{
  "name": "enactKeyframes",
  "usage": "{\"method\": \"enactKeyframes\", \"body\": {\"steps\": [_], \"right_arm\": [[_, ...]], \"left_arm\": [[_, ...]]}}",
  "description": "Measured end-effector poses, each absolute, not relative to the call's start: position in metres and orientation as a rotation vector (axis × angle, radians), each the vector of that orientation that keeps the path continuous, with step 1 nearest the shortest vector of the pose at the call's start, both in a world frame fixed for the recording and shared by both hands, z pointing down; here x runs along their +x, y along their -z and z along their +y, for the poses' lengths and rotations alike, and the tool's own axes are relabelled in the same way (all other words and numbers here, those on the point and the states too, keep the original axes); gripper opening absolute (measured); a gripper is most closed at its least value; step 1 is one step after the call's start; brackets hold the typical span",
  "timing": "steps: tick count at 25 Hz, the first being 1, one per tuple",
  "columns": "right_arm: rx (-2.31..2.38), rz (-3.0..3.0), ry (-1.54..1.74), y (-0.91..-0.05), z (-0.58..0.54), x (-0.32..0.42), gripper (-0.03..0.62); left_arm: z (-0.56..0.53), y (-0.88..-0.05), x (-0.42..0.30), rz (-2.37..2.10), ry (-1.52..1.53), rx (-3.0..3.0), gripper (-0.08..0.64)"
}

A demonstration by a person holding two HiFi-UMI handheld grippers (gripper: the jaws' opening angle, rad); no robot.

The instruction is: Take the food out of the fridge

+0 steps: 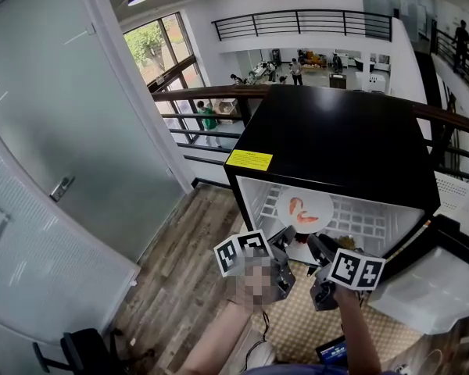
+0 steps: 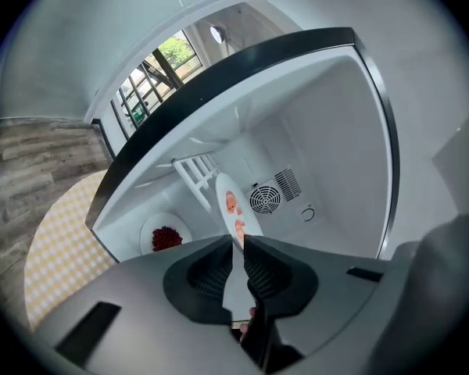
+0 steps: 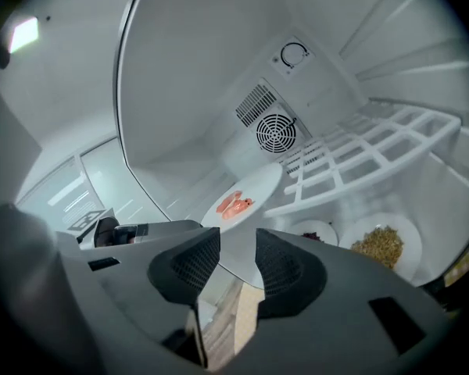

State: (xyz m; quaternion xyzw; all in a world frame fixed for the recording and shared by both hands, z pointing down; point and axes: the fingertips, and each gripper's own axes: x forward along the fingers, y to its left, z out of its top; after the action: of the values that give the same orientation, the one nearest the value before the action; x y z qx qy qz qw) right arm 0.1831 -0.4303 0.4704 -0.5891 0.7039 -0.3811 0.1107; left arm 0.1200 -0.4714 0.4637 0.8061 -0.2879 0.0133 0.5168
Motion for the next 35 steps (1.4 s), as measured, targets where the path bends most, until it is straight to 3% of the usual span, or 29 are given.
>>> {"method": "enactKeyframes", "body": {"steps": [17, 20, 26, 35], "right_arm": [[-1.540, 1.872, 1.200, -0.465, -0.441, 0.187, 0.158], [-1.564, 1.871, 1.220, -0.467, -0.442, 0.188, 0.092], [-1.413, 1.727, 1.321, -0.470, -0.433, 0.185, 0.037], [-1.404, 1.721, 1.312, -0.464, -0.408, 0.175, 0.026]], "left_arm": [[-0.444, -0.468, 0.092, -0.698, -0.020, 1.950, 0.054], [-0.440, -0.471, 0.089, -0.706, -0.039, 1.960, 0.054], [-0.426, -0.484, 0.085, -0.707, -0.111, 1.983, 0.054], [-0.399, -0.487, 0.074, -0.667, -0.094, 2.017, 0.054]]}}
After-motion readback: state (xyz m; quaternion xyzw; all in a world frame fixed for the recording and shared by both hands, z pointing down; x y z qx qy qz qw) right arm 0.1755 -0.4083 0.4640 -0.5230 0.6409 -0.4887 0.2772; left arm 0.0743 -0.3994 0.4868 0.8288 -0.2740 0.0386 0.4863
